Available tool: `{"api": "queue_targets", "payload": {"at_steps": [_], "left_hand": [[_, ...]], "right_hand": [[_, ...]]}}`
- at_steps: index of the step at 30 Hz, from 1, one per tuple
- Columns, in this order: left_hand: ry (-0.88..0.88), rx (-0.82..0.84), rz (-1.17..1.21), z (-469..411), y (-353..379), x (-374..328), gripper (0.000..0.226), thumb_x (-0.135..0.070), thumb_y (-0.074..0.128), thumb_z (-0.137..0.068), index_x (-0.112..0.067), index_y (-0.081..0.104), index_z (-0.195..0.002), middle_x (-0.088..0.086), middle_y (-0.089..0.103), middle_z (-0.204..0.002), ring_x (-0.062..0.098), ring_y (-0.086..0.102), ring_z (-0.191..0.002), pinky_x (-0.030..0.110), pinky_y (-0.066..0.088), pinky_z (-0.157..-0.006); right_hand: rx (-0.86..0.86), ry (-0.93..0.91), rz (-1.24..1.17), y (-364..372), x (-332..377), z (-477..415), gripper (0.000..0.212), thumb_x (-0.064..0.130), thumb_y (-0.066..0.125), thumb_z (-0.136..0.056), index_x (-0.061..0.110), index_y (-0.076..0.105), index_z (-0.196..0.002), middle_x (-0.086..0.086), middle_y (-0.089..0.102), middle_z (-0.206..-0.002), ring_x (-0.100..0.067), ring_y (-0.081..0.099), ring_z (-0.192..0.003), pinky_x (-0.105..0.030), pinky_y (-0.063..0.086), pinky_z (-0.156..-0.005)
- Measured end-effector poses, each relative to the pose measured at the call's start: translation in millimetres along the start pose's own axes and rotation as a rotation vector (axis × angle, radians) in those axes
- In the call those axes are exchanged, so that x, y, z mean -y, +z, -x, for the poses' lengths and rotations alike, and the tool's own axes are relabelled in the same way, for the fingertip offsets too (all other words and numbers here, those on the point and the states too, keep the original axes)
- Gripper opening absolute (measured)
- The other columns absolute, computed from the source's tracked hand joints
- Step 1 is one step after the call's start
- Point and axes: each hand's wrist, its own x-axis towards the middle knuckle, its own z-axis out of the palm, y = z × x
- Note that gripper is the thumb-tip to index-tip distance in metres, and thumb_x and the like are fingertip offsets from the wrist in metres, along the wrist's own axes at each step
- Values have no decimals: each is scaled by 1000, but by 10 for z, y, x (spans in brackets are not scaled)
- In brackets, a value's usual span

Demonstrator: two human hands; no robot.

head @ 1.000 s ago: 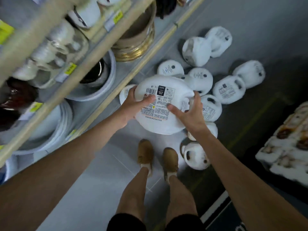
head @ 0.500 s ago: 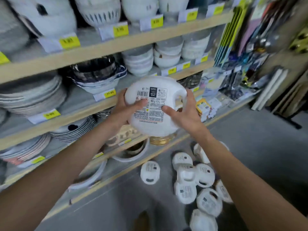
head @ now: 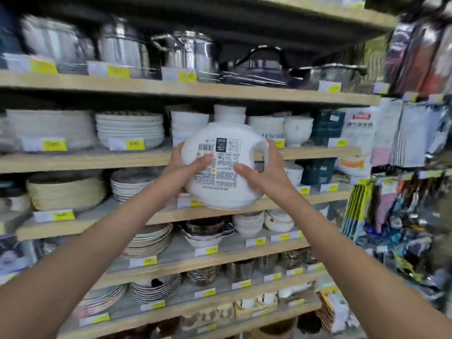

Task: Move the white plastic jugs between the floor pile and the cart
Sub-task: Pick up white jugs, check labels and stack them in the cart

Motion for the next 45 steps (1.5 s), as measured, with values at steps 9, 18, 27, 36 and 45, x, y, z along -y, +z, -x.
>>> {"api": "queue_targets", "payload": {"at_steps": [9,18,27,36,45], "left_hand": [[145,-133,-41,256,-915,-876,64,-33,74,-80,-23,39,-133,-1,60,-126,18,61,-112,40,53,-87],[186,-246,-130,873,-2618,-1265,69,-31,73,-82,-23,35,-139,0,58,-131,19,60,-114,40,53,-89],[160,-335,-200,1597,-4347,-1339,64,-39,75,-79,-26,42,-133,-4,62,-125,13,65,-104,33,56,-71],[49,-492,-225,2110,-5976,-1134,68,-46,72,-72,-28,46,-132,-2,67,-119,20,68,-101,40,58,-65],[-126,-672,-267,2432,-7795,-561,44,-42,71,-80,-36,55,-120,-4,71,-110,19,70,-96,48,58,-71]], "right_hand": [[78,-211,-84,517,1167,-137,96,47,78,-74,29,18,-147,3,26,-142,-10,33,-126,-35,34,-108],[139,-225,-154,2002,2187,279,101,54,77,-70,34,16,-147,0,26,-140,-24,41,-127,-48,39,-107],[215,-220,-249,3642,2987,847,112,63,77,-55,30,21,-147,1,29,-142,-20,36,-132,-46,38,-109],[411,-244,-305,5382,3451,1043,100,47,77,-74,26,16,-150,0,22,-151,-18,30,-138,-35,33,-109],[636,-169,-379,7625,3645,1198,95,43,79,-74,23,23,-148,0,28,-144,-16,36,-129,-26,32,-99]]}}
